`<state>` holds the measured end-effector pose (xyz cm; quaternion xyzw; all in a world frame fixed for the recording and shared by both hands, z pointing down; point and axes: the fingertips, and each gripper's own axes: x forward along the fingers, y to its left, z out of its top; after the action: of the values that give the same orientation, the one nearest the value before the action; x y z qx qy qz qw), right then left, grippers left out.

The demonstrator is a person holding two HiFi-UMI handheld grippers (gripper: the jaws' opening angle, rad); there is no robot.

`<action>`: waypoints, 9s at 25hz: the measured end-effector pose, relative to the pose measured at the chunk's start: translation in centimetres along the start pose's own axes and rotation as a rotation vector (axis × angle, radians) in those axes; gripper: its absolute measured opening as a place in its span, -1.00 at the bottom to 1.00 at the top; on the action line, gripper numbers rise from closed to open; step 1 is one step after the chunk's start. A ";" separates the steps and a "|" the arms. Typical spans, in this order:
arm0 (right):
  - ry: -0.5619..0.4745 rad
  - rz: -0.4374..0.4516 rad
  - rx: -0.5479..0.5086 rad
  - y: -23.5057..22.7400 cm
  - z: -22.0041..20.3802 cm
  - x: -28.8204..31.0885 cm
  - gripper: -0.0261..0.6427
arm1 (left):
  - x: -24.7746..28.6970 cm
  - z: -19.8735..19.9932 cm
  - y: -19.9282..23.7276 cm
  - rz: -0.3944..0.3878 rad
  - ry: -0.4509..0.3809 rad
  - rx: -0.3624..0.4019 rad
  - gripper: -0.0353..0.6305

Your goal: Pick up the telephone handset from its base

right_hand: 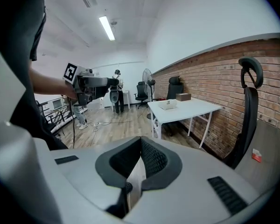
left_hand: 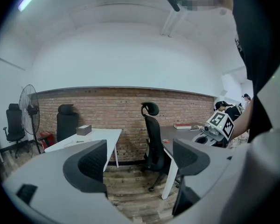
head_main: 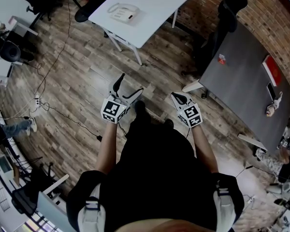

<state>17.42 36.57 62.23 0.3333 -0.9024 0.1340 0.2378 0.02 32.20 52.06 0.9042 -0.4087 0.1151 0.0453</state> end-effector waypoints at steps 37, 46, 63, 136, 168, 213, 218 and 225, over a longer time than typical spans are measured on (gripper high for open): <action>0.017 -0.126 0.059 0.3 7.5 14.9 -0.93 | 2.1 -1.1 17.2 -0.167 0.008 0.000 0.39; 0.011 -0.081 0.073 -0.7 8.1 18.4 -0.93 | 2.4 -1.8 20.0 -0.132 0.045 0.009 0.39; 0.008 -0.065 0.042 -13.6 13.4 23.3 -0.93 | 13.5 1.1 25.6 -0.115 0.068 0.020 0.39; 0.052 -0.054 0.143 -34.4 22.5 38.2 -0.93 | 39.3 -4.5 47.9 -0.526 0.578 0.413 0.39; 0.129 -0.236 0.281 -33.9 21.0 39.0 -0.93 | 45.2 -14.7 51.2 -1.018 0.817 0.992 0.39; 0.096 -0.292 0.308 -34.4 21.6 37.5 -0.93 | 45.8 -14.8 51.4 -1.050 0.866 0.961 -0.22; 0.095 -0.264 0.292 -34.1 21.9 38.1 -0.93 | 45.3 -13.8 51.1 -1.020 0.829 0.939 -0.22; 0.097 -0.216 0.268 -33.6 22.3 39.0 -0.93 | 44.1 -11.7 49.5 -0.968 0.752 0.853 -0.22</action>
<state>6.32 -18.28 66.26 0.4500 -0.8231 0.2427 0.2473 -10.87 -30.65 73.62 0.8220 0.1580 0.5322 -0.1271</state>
